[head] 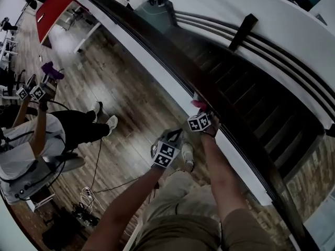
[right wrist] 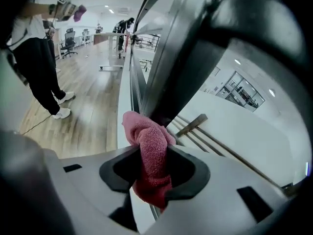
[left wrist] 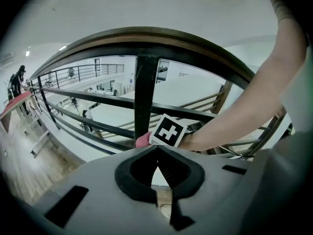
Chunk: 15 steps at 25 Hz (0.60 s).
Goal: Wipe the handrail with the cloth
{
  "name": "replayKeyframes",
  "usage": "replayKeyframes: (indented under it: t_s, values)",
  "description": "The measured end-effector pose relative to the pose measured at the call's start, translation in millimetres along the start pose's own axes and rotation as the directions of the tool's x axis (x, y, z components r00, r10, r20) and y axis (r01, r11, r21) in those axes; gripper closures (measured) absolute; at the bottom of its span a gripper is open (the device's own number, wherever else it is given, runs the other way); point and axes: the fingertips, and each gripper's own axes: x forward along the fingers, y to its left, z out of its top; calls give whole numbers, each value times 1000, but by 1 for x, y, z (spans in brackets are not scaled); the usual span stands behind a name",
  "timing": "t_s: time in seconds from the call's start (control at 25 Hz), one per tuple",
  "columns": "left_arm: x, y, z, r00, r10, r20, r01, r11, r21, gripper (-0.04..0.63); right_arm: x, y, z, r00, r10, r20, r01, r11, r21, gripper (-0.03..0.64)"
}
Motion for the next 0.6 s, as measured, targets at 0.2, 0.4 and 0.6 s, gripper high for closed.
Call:
replayKeyframes:
  t_s: [0.2, 0.4, 0.6]
  values:
    - [2, -7, -21, 1000, -2, -22, 2, 1000, 2, 578, 14, -2, -12, 1000, 11, -4, -12, 999, -38, 469]
    - [17, -19, -31, 998, -6, -56, 7, 1000, 19, 578, 12, -9, -24, 999, 16, 30, -16, 1000, -18, 469]
    - [38, -59, -24, 999, -17, -40, 19, 998, 53, 578, -5, -21, -72, 999, 6, 48, -8, 1000, 28, 469]
